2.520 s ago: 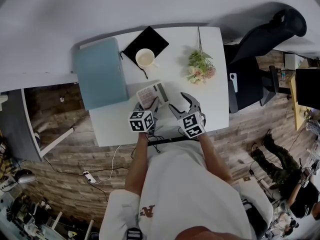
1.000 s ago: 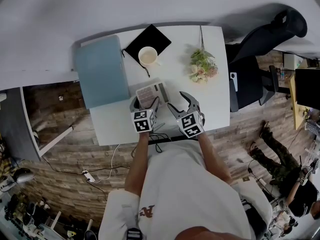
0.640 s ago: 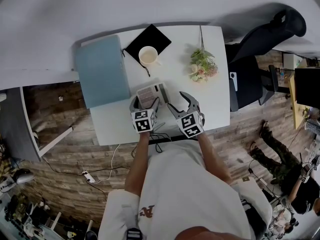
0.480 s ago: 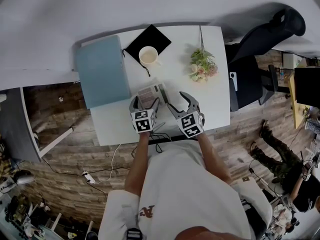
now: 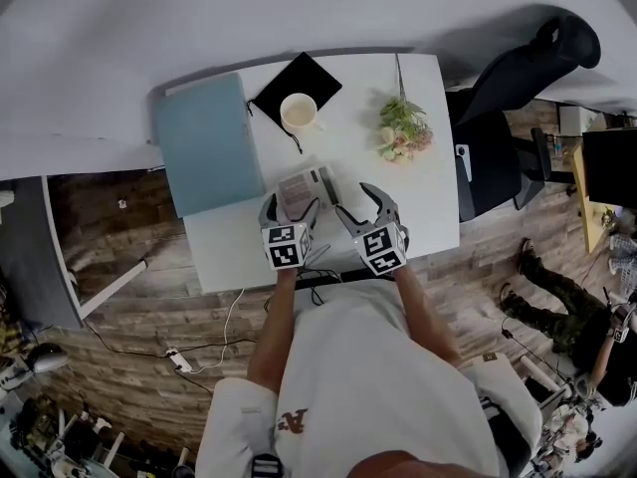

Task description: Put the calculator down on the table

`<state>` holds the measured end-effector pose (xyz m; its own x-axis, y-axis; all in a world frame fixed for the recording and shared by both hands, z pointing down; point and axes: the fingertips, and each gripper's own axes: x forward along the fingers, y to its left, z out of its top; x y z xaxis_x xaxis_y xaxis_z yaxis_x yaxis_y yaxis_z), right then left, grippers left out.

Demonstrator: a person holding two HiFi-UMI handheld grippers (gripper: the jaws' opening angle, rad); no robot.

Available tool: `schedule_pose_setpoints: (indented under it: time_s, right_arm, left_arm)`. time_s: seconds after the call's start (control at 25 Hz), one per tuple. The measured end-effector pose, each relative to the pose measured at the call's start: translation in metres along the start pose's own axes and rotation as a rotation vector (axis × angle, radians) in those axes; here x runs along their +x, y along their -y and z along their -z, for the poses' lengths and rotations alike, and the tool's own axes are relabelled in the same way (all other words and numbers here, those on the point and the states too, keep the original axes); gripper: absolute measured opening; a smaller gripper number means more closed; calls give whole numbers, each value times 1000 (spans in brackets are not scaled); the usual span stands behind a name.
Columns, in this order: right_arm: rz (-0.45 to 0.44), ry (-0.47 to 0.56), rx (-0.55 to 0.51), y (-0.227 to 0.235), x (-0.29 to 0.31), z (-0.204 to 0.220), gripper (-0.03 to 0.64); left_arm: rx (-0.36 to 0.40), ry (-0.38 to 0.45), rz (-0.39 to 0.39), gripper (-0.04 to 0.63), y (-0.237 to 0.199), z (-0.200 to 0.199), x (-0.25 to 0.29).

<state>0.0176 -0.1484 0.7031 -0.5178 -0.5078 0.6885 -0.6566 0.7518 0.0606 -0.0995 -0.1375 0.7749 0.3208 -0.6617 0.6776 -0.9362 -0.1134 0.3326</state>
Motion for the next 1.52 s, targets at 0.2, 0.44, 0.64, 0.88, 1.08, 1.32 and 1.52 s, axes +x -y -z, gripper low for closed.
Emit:
schedule_pose_setpoints:
  time_s: [0.2, 0.44, 0.64, 0.88, 1.08, 1.32, 1.52]
  right_arm:
    - [28, 32, 19, -1, -10, -8, 299]
    - [83, 121, 48, 0, -28, -39, 299]
    - [143, 216, 45, 5, -50, -75, 321]
    - [210, 348, 32, 15, -87, -122, 360]
    - [252, 427, 12, 16, -116, -159, 370]
    - [282, 503, -8, 14, -145, -187, 370]
    - [282, 536, -30, 13, -156, -196, 371]
  left_arm:
    - [93, 130, 33, 456, 8, -30, -23]
    - [227, 272, 50, 452, 18, -74, -58]
    - [332, 364, 82, 449, 35, -104, -85]
    - [440, 497, 100, 447, 52, -150, -123]
    - [487, 593, 119, 445, 65, -184, -157]
    - [502, 652, 111, 442, 77, -213, -191]
    - [552, 695, 83, 440, 81, -224, -208]
